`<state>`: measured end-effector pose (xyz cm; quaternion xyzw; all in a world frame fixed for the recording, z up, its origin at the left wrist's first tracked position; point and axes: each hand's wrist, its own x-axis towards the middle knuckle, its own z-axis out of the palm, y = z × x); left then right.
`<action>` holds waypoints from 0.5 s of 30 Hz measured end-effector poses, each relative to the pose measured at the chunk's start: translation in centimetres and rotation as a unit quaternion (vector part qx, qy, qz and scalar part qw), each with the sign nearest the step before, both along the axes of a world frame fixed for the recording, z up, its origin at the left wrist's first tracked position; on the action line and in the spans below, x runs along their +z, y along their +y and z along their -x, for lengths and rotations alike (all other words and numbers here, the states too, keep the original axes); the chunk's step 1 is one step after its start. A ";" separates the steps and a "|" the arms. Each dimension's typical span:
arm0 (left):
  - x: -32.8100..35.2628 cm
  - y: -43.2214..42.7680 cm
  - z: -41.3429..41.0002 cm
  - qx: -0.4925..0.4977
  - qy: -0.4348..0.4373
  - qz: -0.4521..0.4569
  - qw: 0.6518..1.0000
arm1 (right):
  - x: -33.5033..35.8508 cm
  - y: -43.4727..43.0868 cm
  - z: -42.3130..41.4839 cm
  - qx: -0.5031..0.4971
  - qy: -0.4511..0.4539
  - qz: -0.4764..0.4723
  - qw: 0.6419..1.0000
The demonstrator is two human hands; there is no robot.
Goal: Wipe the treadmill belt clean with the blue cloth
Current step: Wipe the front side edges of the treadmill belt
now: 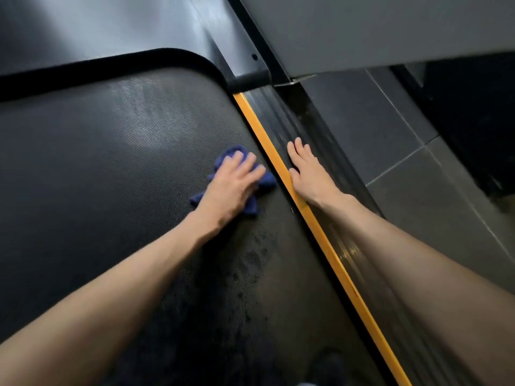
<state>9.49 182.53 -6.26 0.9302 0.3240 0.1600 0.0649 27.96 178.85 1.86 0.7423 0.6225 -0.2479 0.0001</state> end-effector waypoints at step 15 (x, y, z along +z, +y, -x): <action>0.6 9.4 8.1 0.209 -0.008 0.058 0.976 | -0.7 -0.3 0.2 0.004 0.009 -0.044 0.999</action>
